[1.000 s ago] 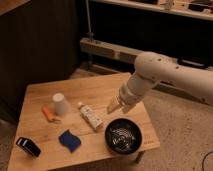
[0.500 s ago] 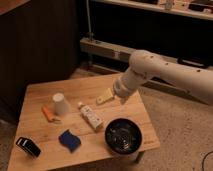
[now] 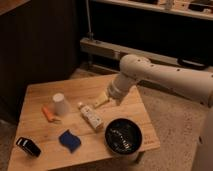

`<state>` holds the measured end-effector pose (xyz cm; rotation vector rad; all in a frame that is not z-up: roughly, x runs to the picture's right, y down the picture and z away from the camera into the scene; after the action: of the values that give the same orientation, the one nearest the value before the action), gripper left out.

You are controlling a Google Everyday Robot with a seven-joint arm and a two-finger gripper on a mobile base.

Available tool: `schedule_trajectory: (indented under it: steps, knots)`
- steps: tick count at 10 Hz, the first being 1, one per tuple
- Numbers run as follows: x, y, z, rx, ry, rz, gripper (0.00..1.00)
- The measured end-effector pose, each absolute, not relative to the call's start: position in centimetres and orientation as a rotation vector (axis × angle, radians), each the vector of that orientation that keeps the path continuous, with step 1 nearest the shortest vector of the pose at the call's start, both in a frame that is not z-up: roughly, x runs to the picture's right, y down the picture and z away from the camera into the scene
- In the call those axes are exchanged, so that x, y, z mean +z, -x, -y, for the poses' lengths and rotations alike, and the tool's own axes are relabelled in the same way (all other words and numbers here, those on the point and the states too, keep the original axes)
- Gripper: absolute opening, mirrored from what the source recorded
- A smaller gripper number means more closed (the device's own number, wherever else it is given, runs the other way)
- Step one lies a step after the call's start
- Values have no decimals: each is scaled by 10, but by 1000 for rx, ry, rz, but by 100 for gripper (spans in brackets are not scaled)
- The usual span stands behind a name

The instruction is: Place the bottle in the ceramic bowl

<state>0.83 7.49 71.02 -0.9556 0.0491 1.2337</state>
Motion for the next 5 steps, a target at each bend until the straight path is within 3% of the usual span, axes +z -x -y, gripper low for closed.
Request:
schedule_trajectory:
  steps: [5]
  knots:
    - [713, -7, -76, 1238, 961, -36, 80]
